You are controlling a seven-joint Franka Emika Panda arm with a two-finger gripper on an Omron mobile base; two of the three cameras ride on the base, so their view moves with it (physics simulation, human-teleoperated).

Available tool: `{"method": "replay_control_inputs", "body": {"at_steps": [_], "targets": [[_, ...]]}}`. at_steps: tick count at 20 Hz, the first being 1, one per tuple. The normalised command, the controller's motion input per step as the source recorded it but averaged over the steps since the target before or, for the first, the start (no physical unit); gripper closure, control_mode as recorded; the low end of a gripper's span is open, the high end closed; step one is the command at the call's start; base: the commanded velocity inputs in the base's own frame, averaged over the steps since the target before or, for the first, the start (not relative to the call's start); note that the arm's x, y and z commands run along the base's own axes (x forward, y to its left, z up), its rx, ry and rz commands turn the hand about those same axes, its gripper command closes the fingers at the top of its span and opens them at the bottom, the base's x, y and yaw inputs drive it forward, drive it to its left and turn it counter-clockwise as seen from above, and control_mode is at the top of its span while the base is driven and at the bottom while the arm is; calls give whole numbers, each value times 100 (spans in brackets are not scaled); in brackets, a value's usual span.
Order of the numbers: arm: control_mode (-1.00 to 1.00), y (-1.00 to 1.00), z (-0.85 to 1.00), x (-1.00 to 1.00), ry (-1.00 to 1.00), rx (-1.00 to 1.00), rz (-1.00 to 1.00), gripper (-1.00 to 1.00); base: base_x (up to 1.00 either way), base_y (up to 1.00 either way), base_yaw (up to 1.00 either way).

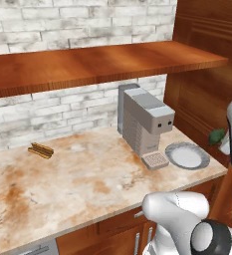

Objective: Pick the broccoli from the counter and place it in the microwave. Then turn on the microwave.

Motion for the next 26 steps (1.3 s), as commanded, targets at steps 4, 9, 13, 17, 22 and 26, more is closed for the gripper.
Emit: {"method": "replay_control_inputs", "body": {"at_steps": [4,9,13,17,22,26], "targets": [[-100,66,67,-67,0,10,0,100,0,0,0],[-100,67,55,-60,0,2,0,100,0,0,0],[-100,67,32,-59,0,0,0,100,0,0,0],[-100,66,17,-47,0,0,-4,100,0,0,0],[-100,81,1,-17,0,0,-11,100,0,0,0],[-100,55,0,0,0,0,-10,100,0,0,0]]}}
